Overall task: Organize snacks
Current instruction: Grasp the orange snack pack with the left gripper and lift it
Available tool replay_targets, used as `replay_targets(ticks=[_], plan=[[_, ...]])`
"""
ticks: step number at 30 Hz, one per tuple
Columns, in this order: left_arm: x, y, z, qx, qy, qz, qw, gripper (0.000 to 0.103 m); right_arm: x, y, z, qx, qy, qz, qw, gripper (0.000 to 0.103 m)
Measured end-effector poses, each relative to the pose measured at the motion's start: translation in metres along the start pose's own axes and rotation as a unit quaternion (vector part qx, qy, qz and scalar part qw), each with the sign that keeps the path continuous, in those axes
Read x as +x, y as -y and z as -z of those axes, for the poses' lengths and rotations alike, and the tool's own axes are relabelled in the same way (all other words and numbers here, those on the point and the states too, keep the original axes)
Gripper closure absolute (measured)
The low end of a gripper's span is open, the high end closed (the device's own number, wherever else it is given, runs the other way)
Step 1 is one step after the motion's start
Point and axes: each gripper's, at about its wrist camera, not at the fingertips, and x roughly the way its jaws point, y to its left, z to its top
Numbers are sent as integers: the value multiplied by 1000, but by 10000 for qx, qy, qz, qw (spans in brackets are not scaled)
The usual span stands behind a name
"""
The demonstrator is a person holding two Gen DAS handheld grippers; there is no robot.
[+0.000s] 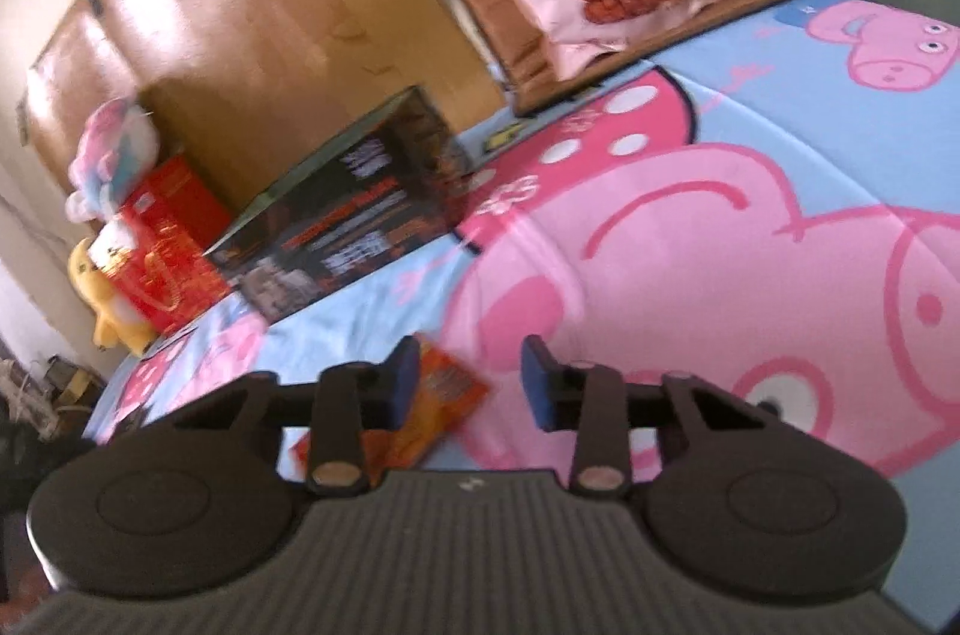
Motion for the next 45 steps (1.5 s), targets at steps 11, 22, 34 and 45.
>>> replay_targets(ticks=[11, 22, 34, 45], plan=[[12, -16, -6, -338, -46, -60, 9994, 53, -6, -7, 12, -101, -695, -1000, 9925, 84], [32, 12, -24, 104, 200, -256, 9994, 64, 4, -4, 15, -120, -495, -825, 9953, 82], [30, 27, -29, 829, 583, -600, 9930, 88, -2, -6, 14, -542, -458, -882, 9936, 66], [18, 31, -35, 1034, 700, -505, 9909, 88, 31, -62, 25, -2795, -391, -27, 9593, 31]])
